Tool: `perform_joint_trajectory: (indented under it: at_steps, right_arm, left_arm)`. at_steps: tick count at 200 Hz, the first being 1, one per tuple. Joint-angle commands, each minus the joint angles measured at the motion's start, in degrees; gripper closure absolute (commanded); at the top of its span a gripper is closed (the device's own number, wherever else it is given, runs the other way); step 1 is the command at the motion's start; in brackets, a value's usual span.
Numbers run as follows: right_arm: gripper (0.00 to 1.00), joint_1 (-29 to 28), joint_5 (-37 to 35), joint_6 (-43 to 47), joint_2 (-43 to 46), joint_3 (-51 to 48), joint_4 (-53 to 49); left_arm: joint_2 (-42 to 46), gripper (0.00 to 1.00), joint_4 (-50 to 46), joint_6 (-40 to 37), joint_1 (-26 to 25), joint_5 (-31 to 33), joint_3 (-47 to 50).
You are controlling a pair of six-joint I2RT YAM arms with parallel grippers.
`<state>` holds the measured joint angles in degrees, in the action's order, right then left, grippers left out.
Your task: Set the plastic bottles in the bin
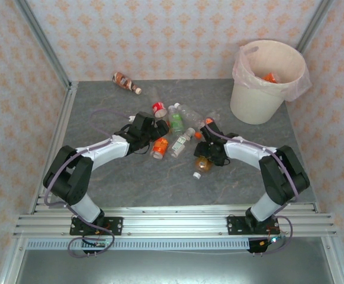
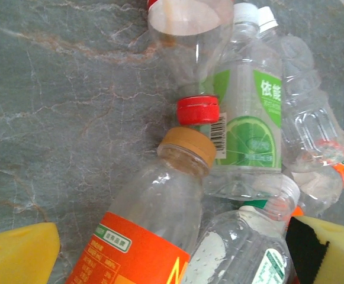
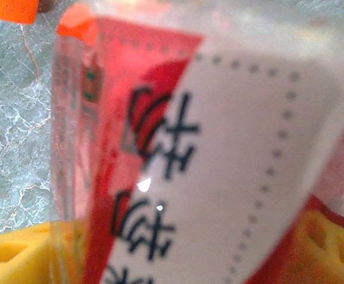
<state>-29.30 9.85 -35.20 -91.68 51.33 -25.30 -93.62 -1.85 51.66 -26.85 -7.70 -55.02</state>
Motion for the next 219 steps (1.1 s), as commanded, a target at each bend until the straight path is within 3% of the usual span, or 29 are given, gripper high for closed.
perform_joint_trajectory:
  at_steps: [1, 61, 135, 219]
  right_arm:
    - [0.22, 0.1, -1.2, 0.9, 2.0, -1.5, -1.1]
    - [0.31, 0.1, -3.6, 2.2, 6.1, -1.3, 0.7]
    - [0.36, 2.0, -13.9, 5.2, 16.8, -0.3, 6.0]
    - [0.38, 10.0, -5.8, 12.1, 16.7, 18.6, 16.4]
  left_arm:
    - [-1.0, 0.0, 0.8, 1.1, 0.1, -0.2, -0.6]
    - [-1.2, 0.0, 0.9, 1.5, 0.1, -0.2, -0.7]
    - [-1.0, 0.0, -0.4, 1.5, 0.0, 0.0, -2.0]
    - [-0.7, 0.0, -2.2, 1.7, 0.0, 0.7, -3.6]
